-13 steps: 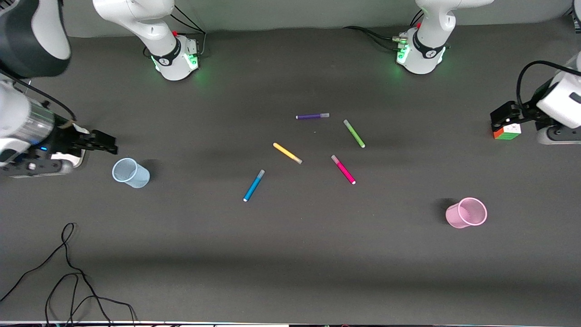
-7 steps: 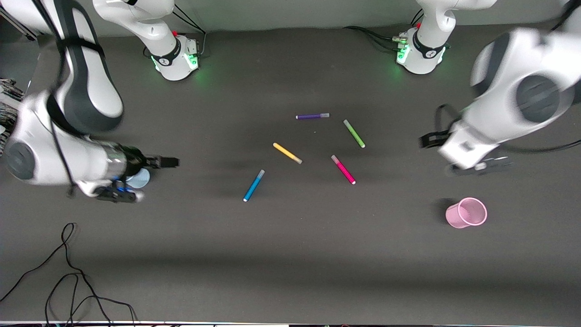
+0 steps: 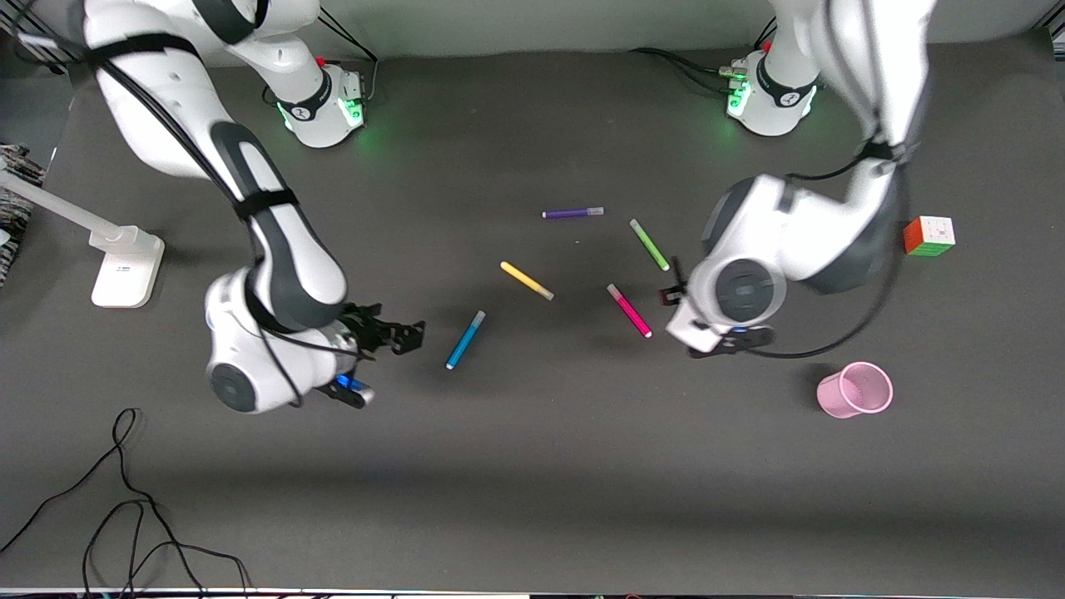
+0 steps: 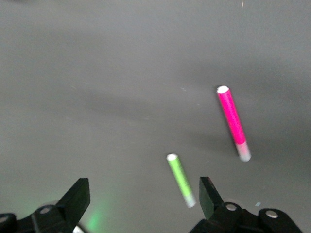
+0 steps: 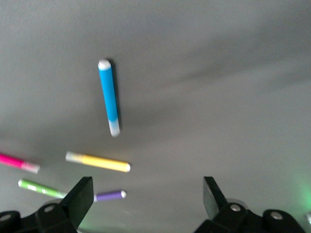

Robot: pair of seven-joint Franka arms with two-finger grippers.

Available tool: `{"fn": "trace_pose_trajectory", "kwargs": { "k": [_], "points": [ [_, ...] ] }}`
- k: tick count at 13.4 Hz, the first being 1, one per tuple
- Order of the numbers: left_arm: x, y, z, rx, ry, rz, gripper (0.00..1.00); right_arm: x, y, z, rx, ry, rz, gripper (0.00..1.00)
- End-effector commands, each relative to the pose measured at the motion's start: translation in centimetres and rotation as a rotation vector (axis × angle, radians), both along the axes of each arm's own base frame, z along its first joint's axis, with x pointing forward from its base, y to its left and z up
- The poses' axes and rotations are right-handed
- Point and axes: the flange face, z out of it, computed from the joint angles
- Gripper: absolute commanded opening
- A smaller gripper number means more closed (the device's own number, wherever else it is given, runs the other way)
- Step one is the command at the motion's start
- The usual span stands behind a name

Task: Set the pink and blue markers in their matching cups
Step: 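Lower the right gripper onto the blue marker while the left gripper descends to pink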

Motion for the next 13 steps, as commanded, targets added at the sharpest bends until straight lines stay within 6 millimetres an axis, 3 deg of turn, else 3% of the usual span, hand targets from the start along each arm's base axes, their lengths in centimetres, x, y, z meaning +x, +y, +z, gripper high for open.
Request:
{"fn": "trace_pose_trajectory", "kwargs": {
  "k": [1, 3, 7, 9, 13],
  "points": [
    [-1.6, -4.5, -3.7, 0.081, -0.026, 0.154, 1.0, 1.8, 0.4, -2.2, 0.016, -0.007, -0.091, 1.0],
    [-2.5, -6.6, -6.5, 0.094, -0.026, 0.295, 1.0, 1.6, 0.9, -4.7, 0.018, 0.036, -0.13, 1.0],
    [-1.4, -7.4, -9.6, -0.005, -0.044, 0.394, 1.0, 1.6, 2.4, -9.4, 0.013, 0.034, -0.173, 0.98],
    [-1.5, -7.6, -11.6, -0.014, -0.052, 0.398, 1.0, 1.5, 3.6, -9.7, -0.013, 0.032, -0.217, 0.95],
    [-2.9, -8.0, -13.1, -0.001, -0.036, 0.381, 0.99, 1.3, 4.2, -10.3, -0.011, 0.024, -0.229, 0.86]
  ]
}}
